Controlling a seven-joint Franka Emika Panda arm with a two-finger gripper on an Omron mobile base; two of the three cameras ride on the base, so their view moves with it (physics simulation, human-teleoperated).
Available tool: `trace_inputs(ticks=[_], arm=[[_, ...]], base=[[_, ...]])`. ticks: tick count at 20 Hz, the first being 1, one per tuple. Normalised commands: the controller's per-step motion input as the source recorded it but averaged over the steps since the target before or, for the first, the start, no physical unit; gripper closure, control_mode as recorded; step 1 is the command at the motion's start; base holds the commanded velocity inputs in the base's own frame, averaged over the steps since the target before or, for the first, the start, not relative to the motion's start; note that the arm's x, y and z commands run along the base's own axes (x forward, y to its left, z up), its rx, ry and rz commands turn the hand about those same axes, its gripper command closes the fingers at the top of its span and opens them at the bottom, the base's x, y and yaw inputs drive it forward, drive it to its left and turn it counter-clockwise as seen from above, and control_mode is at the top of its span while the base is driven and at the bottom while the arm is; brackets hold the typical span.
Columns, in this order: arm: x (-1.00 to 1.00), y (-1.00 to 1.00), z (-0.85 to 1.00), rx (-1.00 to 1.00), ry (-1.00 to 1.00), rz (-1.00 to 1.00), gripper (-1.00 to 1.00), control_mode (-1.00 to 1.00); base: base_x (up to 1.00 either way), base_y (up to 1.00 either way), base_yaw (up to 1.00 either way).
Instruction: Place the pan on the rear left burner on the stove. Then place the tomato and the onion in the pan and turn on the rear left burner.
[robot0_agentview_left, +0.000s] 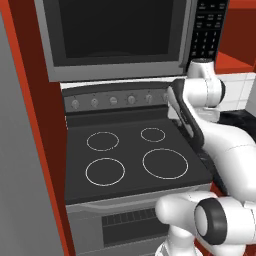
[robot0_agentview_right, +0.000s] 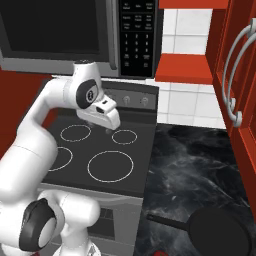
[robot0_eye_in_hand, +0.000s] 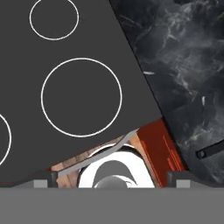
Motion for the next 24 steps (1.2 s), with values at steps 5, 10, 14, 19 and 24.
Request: trace_inputs(ticks=[5,10,14,19,24], arm=[[-0.04,-0.46,-0.06,0.02,0.2,-0.42,-1.0,-1.0],[-0.17,-0.51,-0.16,0.04,0.25,-0.46,-1.0,-1.0],[-0.28,-0.52,-0.17,0.04,0.22,-0.44,-1.0,-1.0],[-0.55,-0.4,-0.08,0.03,0.05,-0.36,-1.0,-1.0],[-0.75,-0.2,-0.14,0.01,-0.11,-0.29,-1.0,-1.0]], base=[[0.0,0.0,0.0],[0.0,0.0,0.0],[0.0,0.0,0.0],[0.0,0.0,0.0],[0.0,0.0,0.0]])
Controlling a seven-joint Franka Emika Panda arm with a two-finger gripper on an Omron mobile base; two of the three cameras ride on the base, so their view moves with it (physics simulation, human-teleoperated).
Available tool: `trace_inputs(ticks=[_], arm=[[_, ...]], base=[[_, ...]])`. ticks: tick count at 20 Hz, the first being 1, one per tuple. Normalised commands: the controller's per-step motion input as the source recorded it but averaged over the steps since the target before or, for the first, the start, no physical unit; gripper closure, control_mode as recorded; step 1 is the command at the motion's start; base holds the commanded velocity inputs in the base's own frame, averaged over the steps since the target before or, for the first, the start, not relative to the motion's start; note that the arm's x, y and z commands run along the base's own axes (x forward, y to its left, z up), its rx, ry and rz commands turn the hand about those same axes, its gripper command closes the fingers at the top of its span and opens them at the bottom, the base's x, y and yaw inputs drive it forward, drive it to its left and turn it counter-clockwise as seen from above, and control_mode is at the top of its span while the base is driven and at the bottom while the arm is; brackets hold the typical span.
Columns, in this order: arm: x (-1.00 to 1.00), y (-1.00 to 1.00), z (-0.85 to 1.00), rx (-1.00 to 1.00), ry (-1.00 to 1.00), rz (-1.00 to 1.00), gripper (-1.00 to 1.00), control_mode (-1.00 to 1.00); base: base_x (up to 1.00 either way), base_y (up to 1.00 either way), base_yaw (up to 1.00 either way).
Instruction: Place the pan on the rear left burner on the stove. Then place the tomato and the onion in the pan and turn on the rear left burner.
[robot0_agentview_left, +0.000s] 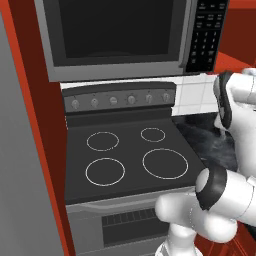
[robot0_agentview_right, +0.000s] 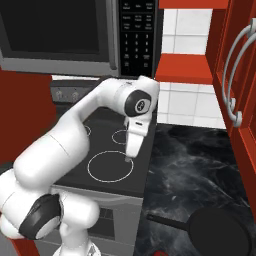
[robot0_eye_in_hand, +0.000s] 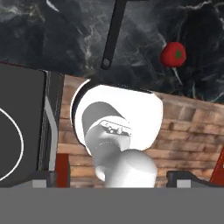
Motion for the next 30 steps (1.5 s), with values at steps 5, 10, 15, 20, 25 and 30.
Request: trace_inputs(ticks=[5,10,15,20,25,30], arm=[[-0.58,-0.19,-0.17,0.0,-0.18,-0.2,-1.0,-1.0],[-0.08,-0.23,-0.07,-0.01,-0.05,-0.04,-1.0,-1.0],[0.0,-0.25,-0.27,-0.08,0.0,0.0,-1.0,-1.0],[-0.08,-0.24,-0.41,-0.06,0.0,0.0,-1.0,-1.0],[-0.09,-0.3,-0.4,-0.01,0.01,-0.03,-1.0,-1.0],[0.0,-0.3,-0.31,0.0,0.09,-0.13,-1.0,-1.0]], base=[[0.0,0.0,0.0],[0.0,0.0,0.0],[0.0,0.0,0.0],[0.0,0.0,0.0],[0.0,0.0,0.0],[0.0,0.0,0.0]])
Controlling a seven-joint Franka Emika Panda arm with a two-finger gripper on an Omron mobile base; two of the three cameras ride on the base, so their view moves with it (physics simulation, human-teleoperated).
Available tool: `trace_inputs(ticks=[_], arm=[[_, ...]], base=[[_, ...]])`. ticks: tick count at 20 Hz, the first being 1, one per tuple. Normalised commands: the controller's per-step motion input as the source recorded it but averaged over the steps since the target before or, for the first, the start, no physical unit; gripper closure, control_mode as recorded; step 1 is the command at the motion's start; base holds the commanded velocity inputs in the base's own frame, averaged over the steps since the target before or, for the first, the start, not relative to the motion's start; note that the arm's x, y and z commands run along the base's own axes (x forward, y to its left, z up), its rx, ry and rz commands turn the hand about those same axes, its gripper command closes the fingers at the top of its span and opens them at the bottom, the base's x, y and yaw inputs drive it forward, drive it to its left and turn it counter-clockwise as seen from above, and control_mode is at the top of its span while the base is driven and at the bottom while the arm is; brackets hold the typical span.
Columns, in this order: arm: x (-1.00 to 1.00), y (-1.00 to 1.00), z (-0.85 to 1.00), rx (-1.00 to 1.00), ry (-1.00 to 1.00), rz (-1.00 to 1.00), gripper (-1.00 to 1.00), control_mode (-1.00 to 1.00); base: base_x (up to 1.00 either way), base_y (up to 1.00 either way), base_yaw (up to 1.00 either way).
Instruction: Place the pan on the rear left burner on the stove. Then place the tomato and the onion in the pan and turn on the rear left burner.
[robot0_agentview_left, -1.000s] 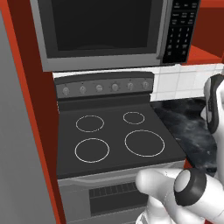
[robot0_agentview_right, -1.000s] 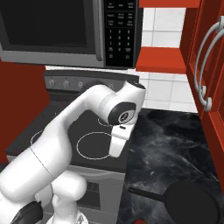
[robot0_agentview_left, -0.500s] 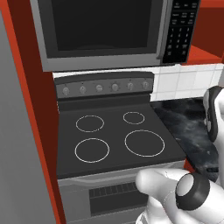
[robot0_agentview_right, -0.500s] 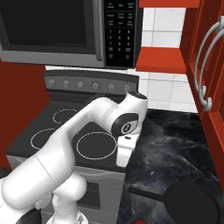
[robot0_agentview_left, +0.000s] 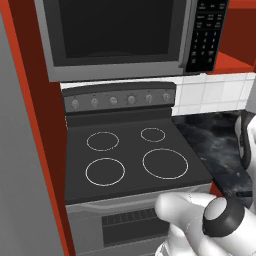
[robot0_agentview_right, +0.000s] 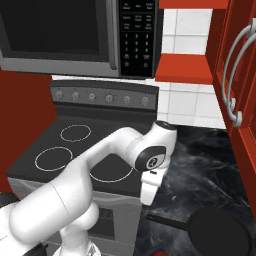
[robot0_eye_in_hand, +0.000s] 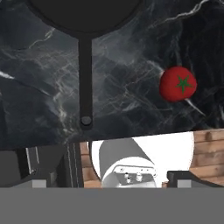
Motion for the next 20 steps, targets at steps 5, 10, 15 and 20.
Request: trace_inputs(ticks=[5,10,15,20], arm=[[0.0,-0.32,-0.36,-0.03,0.11,-0.13,-1.0,-1.0],[0.0,-0.28,-0.35,-0.02,0.1,-0.09,-1.0,-1.0],[-0.01,-0.21,-0.36,0.0,0.07,-0.07,-1.0,-1.0],[-0.05,-0.15,-0.42,0.0,0.06,-0.03,-1.0,-1.0]], base=[[0.0,0.0,0.0],[0.0,0.0,0.0],[0.0,0.0,0.0],[0.0,0.0,0.0]])
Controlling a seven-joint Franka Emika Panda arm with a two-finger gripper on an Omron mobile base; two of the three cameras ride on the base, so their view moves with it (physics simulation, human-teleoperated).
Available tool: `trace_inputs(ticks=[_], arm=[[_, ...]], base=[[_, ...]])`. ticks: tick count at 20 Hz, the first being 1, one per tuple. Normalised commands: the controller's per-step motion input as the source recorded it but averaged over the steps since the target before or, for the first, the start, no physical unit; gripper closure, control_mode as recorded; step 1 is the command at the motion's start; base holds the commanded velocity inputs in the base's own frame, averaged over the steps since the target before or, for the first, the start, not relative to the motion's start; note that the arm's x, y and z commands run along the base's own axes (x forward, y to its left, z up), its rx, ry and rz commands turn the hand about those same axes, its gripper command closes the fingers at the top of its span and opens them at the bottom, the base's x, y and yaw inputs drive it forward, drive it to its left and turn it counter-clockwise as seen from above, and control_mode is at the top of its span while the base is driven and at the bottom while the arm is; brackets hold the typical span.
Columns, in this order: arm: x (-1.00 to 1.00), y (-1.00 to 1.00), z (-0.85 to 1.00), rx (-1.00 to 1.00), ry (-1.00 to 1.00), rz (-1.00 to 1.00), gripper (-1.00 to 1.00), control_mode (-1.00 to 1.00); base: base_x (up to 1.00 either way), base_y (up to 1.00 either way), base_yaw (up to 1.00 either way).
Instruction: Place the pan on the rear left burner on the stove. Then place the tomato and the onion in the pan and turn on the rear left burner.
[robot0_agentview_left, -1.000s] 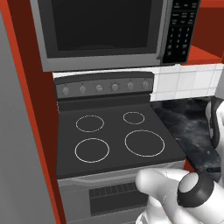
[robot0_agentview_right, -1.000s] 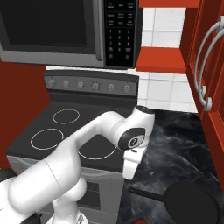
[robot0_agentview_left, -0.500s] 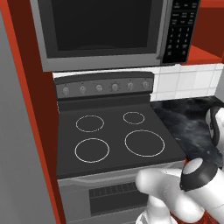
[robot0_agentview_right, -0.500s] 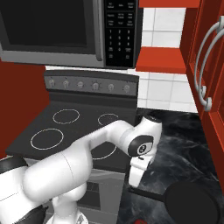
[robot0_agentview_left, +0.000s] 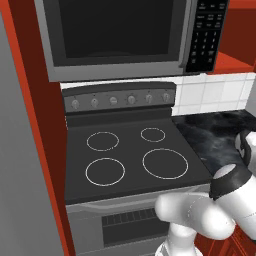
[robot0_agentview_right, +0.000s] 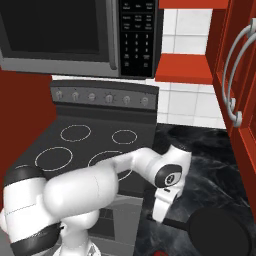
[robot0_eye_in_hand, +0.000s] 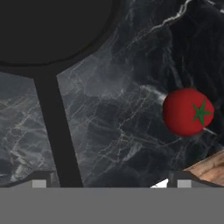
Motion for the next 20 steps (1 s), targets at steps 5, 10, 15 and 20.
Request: trace_inputs(ticks=[5,10,15,20], arm=[[0.0,-0.13,-0.35,0.0,0.02,0.0,-1.0,-1.0],[0.0,-0.15,-0.18,0.0,0.0,0.0,-1.0,-1.0],[0.01,-0.1,-0.19,0.0,0.0,0.0,-1.0,-1.0],[0.12,0.0,-0.17,0.0,0.0,0.0,-1.0,-1.0]], base=[[0.0,0.0,0.0],[0.0,0.0,0.0],[0.0,0.0,0.0],[0.0,0.0,0.0]])
